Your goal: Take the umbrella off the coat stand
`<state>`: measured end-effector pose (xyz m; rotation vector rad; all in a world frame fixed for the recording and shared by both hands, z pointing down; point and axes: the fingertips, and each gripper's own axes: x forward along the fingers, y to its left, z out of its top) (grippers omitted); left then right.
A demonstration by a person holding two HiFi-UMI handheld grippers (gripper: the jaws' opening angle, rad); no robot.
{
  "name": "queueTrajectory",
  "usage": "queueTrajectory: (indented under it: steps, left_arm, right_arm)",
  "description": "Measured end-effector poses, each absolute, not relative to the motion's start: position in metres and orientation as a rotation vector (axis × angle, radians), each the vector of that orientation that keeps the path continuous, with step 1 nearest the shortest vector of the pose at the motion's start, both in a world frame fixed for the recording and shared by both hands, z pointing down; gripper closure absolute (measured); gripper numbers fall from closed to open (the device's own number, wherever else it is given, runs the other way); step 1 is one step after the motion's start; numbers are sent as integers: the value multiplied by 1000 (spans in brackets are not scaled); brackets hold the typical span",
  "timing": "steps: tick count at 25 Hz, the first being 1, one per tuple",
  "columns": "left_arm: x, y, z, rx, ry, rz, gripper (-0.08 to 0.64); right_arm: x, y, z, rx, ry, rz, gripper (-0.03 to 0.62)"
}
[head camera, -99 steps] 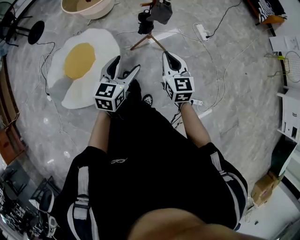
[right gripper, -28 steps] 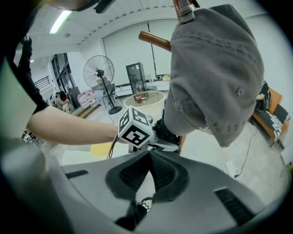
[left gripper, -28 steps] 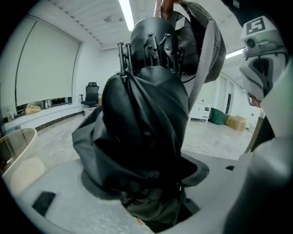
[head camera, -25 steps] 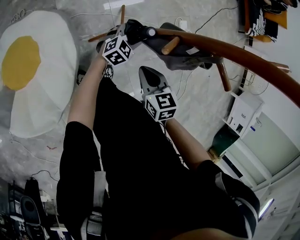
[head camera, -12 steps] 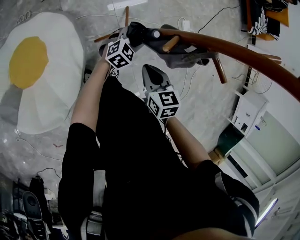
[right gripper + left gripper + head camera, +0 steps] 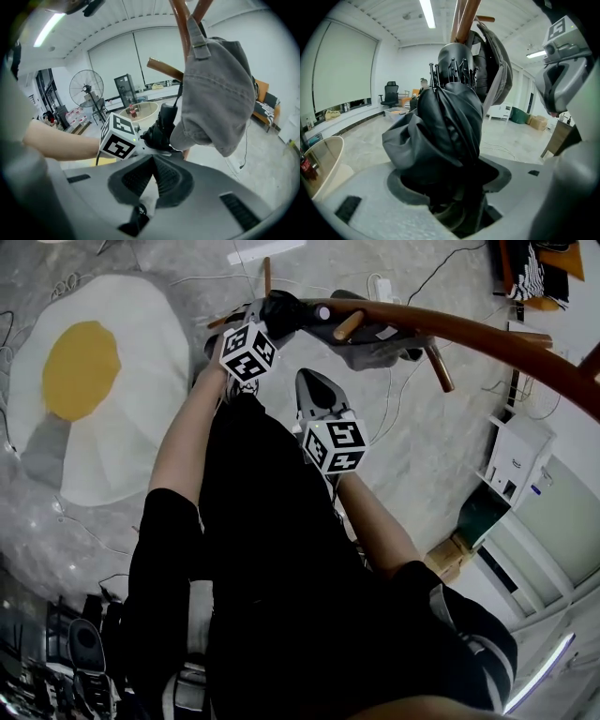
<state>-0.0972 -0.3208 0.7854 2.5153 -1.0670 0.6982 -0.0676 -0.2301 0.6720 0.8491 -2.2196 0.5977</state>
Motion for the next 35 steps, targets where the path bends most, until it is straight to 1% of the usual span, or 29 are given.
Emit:
queueTrajectory:
  steps: [10, 19, 35]
  left_arm:
    - [-112, -306, 765, 2478, -1020, 782, 272]
    - [-117, -290, 741, 2451, -994, 792, 275]
    - [-131, -274, 711, 2410, -1095, 715, 278]
  right_arm:
    - [-69, -224, 647, 978, -2234, 628, 588]
    - [-72, -219, 627, 1042, -2258, 640, 588]
    - [-75, -201, 610, 1046, -2286, 608, 588]
